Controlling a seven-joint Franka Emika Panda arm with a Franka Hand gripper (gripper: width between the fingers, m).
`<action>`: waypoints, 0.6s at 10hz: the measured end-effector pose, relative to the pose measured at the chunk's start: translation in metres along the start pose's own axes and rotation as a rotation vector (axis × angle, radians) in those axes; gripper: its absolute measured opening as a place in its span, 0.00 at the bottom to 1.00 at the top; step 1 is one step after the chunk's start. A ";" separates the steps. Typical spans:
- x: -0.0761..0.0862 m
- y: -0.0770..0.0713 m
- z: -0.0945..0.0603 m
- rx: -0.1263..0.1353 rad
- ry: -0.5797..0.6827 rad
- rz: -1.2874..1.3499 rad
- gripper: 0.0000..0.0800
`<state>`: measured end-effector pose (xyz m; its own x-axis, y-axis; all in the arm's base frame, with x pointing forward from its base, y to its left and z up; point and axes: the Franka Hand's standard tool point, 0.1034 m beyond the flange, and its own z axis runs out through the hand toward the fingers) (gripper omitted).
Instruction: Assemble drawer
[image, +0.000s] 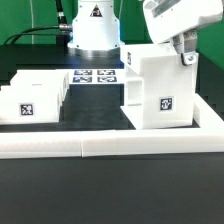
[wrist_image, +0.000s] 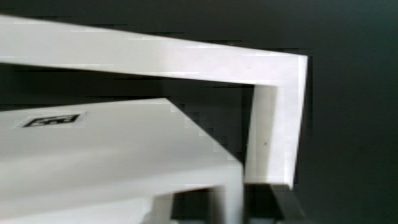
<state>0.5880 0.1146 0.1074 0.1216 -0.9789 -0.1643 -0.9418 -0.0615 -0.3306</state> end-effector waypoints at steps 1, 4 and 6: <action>0.000 0.000 0.000 0.001 -0.003 0.049 0.09; -0.002 -0.006 0.006 -0.004 -0.013 0.055 0.09; -0.006 -0.021 0.009 -0.018 -0.038 0.062 0.09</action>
Offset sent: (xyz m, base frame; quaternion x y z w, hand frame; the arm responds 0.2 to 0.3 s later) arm 0.0322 -0.0007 -0.0073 0.0086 0.0235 -0.0217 0.9995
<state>0.6101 0.1231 0.1068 0.0740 -0.9728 -0.2196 -0.9533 -0.0043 -0.3021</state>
